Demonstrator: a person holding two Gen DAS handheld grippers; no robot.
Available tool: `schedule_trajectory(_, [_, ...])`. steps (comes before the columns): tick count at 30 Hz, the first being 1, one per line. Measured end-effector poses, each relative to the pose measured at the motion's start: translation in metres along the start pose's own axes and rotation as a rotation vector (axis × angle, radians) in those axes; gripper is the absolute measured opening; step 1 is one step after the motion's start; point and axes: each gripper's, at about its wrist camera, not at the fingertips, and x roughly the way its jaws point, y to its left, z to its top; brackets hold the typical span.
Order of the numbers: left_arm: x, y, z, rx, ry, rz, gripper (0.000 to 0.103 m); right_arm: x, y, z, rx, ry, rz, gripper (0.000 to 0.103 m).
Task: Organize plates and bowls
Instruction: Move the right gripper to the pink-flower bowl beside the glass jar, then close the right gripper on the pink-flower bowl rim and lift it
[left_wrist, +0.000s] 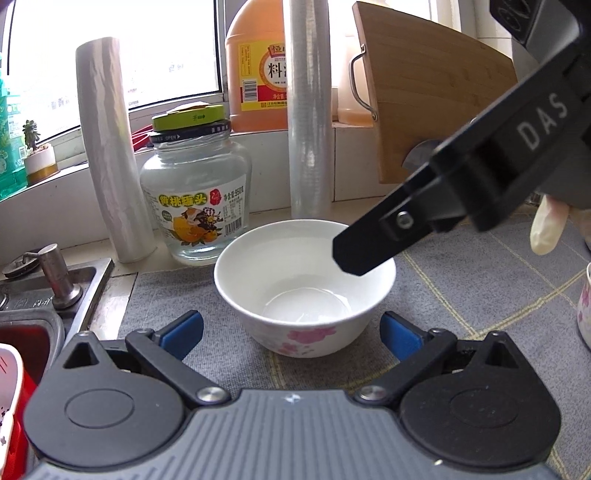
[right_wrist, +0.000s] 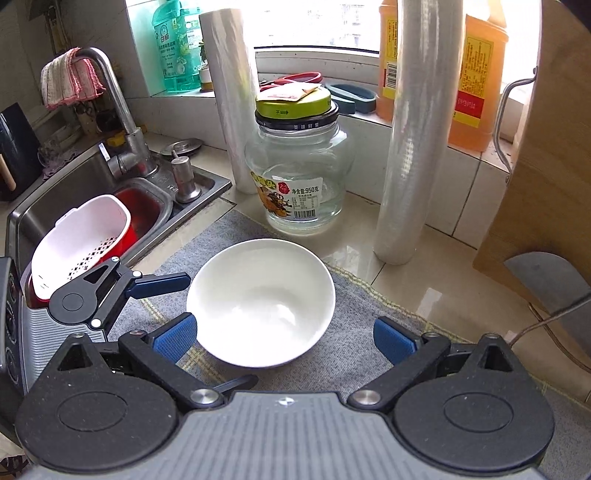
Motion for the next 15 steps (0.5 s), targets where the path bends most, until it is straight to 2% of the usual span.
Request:
schedule_trajectory(10, [0.005, -0.003, 0.005, 0.022, -0.022, -0.011, 0.095, 0.032, 0.000, 0.016, -0.026, 0.044, 0.046, 0.098])
schedule_trajectory(15, [0.005, -0.002, 0.005, 0.020, -0.023, -0.020, 0.095, 0.042, -0.002, 0.021, -0.018, 0.061, 0.065, 0.091])
